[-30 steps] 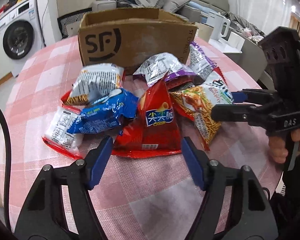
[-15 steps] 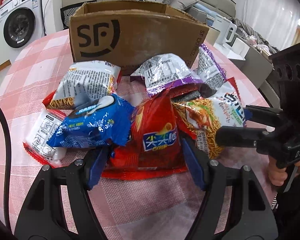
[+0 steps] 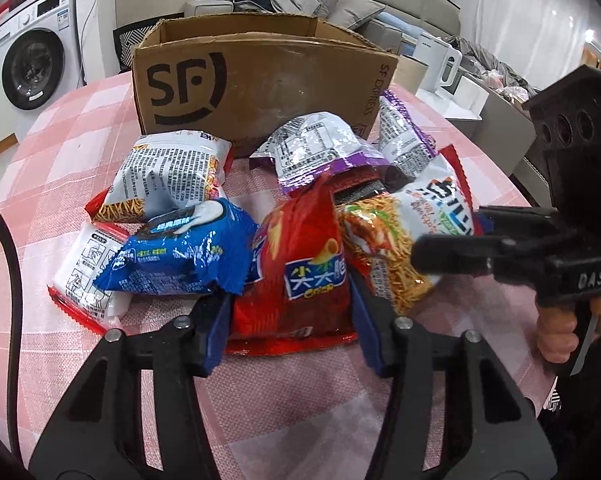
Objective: Organize snacks
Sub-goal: 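Lift and carry both held snack bags over the cardboard box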
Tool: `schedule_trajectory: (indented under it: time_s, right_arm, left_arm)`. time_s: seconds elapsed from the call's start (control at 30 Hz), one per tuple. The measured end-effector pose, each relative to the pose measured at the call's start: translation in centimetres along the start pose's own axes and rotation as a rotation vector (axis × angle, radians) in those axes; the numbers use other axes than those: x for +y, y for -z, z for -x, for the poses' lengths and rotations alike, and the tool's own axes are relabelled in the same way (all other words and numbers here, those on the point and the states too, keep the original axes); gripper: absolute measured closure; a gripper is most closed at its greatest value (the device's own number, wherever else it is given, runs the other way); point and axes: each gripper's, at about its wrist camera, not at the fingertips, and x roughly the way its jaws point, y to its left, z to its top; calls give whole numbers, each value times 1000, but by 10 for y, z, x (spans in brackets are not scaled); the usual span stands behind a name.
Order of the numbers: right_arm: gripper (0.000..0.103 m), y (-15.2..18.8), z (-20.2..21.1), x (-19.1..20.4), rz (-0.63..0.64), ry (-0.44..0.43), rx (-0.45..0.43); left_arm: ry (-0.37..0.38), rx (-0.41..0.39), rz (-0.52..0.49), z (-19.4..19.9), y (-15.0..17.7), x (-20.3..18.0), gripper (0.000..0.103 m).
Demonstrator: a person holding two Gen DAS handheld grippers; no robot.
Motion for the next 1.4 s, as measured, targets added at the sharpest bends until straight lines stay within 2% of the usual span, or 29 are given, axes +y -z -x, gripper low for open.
schedule_trajectory:
  time_s: [0.27, 0.93, 1.4]
  right_arm:
    - [60, -4, 12, 4, 31, 9, -48]
    - [61, -8, 49, 15, 46, -24, -161]
    - [61, -12, 72, 11, 11, -18, -250]
  left_arm:
    - [19, -24, -2, 14, 3, -2, 53]
    - [50, -136, 6, 78, -9, 1, 54]
    - [12, -186, 16, 95, -20, -4, 54]
